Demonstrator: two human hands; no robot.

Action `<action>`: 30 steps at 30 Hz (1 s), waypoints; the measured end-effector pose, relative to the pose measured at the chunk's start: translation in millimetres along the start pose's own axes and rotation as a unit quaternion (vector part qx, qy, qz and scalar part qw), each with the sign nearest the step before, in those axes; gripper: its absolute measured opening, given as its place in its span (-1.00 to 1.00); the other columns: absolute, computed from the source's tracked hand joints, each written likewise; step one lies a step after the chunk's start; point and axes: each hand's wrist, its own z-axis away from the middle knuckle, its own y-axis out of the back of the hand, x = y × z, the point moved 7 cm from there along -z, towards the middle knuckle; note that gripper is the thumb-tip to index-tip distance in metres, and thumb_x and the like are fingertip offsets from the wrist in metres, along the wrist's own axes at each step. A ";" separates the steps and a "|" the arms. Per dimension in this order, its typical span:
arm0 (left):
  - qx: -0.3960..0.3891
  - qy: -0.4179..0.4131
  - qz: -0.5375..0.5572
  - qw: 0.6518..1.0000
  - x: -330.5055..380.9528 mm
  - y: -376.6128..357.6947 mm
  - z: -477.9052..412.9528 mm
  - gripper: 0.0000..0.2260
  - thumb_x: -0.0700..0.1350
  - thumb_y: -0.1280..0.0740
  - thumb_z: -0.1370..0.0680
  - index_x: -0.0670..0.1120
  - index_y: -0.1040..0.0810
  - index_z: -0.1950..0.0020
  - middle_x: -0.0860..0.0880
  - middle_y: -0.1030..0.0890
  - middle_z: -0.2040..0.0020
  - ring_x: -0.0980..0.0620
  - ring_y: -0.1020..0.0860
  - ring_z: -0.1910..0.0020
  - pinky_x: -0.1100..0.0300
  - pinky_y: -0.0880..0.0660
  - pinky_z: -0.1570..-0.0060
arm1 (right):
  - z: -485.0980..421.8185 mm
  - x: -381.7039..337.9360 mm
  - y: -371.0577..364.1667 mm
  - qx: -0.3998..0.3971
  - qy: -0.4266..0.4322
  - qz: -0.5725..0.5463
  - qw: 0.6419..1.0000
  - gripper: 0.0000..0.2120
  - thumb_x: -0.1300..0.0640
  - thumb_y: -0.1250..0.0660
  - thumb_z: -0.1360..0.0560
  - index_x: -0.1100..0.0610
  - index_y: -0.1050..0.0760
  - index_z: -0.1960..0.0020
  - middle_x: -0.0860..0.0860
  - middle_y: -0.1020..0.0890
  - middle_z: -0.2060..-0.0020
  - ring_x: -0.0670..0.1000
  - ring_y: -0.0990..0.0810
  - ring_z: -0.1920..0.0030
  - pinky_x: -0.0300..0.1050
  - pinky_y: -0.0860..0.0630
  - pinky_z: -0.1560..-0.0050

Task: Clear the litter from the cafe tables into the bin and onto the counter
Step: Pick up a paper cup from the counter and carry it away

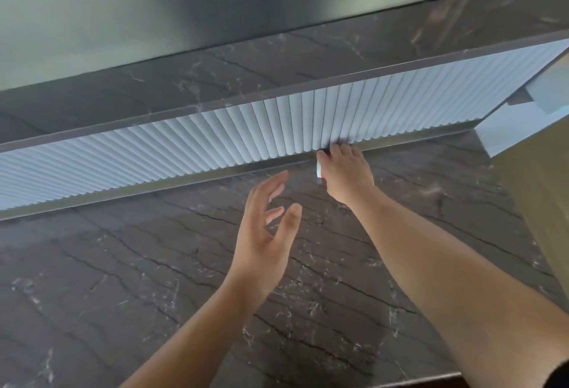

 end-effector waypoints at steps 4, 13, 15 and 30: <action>0.012 0.005 0.010 1.000 -4.5 6.4 1.8 -0.65 0.19 -0.28 -0.60 0.49 -0.33 -0.35 0.32 -0.46 -0.40 0.45 -0.39 -0.42 0.44 -0.41 -0.27 | 4.5 -6.2 -12.9 -0.047 -0.016 0.003 0.999 -0.34 0.04 -0.45 -0.55 0.12 -0.23 -0.54 0.16 -0.53 -0.25 0.22 -0.52 -0.26 0.09 -0.43 -0.30; 0.024 -0.008 0.035 0.999 8.8 30.2 27.9 -0.69 0.13 -0.27 -0.65 0.46 -0.35 -0.34 0.18 -0.48 -0.44 0.48 -0.41 -0.38 0.59 -0.39 -0.18 | 58.4 -30.9 23.7 -0.021 -0.082 -0.175 0.981 -0.36 -0.14 -0.36 -0.57 0.11 -0.20 -0.50 0.14 -0.51 -0.27 0.26 -0.63 -0.13 0.05 -0.48 0.12; 0.025 -0.025 0.042 0.999 14.5 37.5 40.4 -0.68 0.09 -0.28 -0.66 0.44 -0.36 -0.34 0.16 -0.48 -0.44 0.46 -0.41 -0.39 0.58 -0.39 -0.18 | 79.3 -40.1 36.9 -0.011 -0.102 -0.223 0.969 -0.37 -0.14 -0.35 -0.56 0.10 -0.21 -0.49 0.14 -0.51 -0.29 0.26 -0.65 -0.10 0.04 -0.48 0.12; 0.012 -0.121 0.072 0.990 35.5 122.8 198.0 -0.61 0.17 -0.29 -0.63 0.26 -0.41 -0.46 0.14 -0.50 -0.43 0.33 -0.48 -0.38 0.51 -0.46 -0.18 | 275.7 -144.1 128.6 0.027 -0.204 -0.655 0.727 -0.50 -0.11 -0.45 -0.57 0.00 -0.29 -0.36 0.00 -0.56 -0.11 0.03 -0.60 -0.07 -0.07 -0.52 0.06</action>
